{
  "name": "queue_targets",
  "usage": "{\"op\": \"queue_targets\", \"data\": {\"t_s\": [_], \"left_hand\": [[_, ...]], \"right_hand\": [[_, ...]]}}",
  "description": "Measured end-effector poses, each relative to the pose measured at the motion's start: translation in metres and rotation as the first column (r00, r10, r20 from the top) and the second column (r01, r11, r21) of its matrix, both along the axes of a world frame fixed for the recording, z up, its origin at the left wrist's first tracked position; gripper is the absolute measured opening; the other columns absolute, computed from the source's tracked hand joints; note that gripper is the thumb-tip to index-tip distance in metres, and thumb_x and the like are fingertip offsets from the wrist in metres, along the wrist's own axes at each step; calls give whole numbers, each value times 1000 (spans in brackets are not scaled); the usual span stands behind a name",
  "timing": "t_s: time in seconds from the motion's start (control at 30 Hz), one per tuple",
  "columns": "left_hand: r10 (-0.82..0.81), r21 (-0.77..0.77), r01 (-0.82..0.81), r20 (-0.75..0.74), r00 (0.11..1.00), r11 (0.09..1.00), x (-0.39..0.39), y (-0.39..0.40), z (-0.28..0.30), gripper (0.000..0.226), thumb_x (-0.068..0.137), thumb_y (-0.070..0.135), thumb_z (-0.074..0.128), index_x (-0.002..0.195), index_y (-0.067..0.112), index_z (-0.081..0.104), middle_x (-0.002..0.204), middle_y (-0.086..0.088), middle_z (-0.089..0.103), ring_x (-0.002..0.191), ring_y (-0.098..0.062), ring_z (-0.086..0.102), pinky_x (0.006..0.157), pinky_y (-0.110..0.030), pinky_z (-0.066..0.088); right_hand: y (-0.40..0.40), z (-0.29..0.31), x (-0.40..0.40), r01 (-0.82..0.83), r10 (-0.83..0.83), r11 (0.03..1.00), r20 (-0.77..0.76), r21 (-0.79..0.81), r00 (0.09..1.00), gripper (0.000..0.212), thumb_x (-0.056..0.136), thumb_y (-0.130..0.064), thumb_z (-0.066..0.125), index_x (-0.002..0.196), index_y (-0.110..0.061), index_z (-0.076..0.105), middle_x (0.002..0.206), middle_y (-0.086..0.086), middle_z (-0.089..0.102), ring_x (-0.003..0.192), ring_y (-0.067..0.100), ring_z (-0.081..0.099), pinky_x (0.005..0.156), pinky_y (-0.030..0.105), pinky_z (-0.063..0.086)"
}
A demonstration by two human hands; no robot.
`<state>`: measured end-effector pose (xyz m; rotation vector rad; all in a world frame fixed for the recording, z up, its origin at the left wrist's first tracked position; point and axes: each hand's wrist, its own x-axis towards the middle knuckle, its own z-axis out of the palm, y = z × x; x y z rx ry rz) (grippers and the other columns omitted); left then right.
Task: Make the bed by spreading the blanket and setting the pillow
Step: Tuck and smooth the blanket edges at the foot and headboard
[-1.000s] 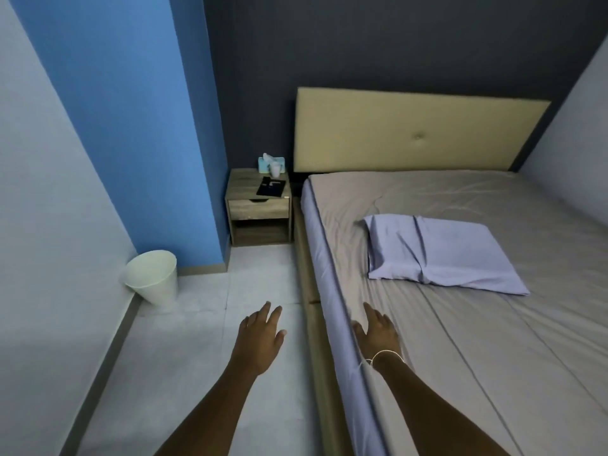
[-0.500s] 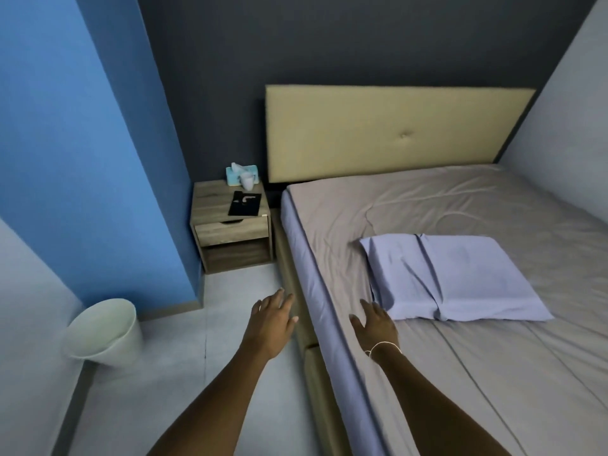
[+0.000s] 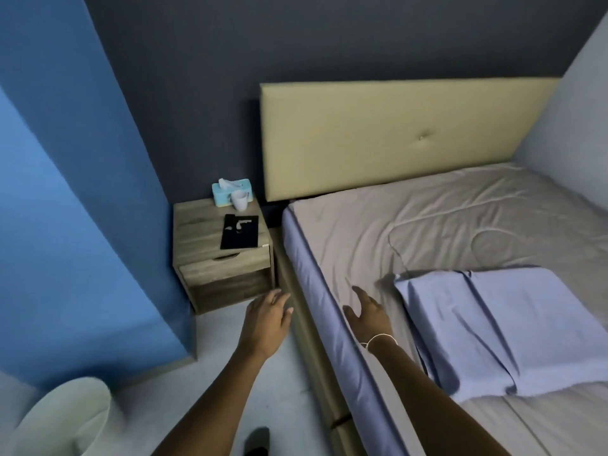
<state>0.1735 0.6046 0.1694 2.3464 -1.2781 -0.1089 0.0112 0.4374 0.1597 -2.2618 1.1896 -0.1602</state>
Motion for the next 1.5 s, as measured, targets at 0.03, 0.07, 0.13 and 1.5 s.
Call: {"op": "queue_targets", "data": {"t_s": [0.03, 0.07, 0.13, 1.5], "left_hand": [[-14, -3, 14, -23, 1000, 1000, 22, -10, 0, 37, 95, 25, 52, 130, 12, 56, 136, -9, 53, 122, -27, 53, 100, -39, 44], [-32, -1, 32, -36, 999, 999, 45, -22, -1, 37, 96, 26, 51, 129, 12, 56, 137, -8, 52, 122, -26, 53, 100, -38, 44], [-65, -17, 64, -18, 998, 998, 90, -46, -3, 34, 94, 23, 54, 125, 11, 60, 133, -8, 56, 117, -26, 57, 96, -37, 46], [-657, 354, 628, -48, 752, 693, 514, -588, -269, 26, 73, 5, 74, 98, 1, 71, 117, -19, 65, 105, -37, 63, 86, -49, 52]], "right_hand": [[-7, -3, 16, 23, -23, 1000, -14, 7, 1000, 57, 90, -36, 57, 143, -21, 39, 133, 12, 57, 118, 34, 54, 98, 38, 44], [-15, -5, 33, 43, -43, 999, -25, 16, 999, 57, 90, -37, 57, 143, -22, 40, 133, 11, 57, 118, 33, 54, 97, 37, 44], [-29, -5, 63, 84, -83, 996, -28, 42, 996, 56, 90, -39, 57, 142, -24, 41, 133, 9, 57, 119, 32, 54, 97, 36, 44], [-400, -232, 474, 547, -535, 816, -113, 186, 837, 45, 90, -33, 61, 133, -19, 55, 136, 6, 56, 127, 28, 50, 106, 31, 37]]}}
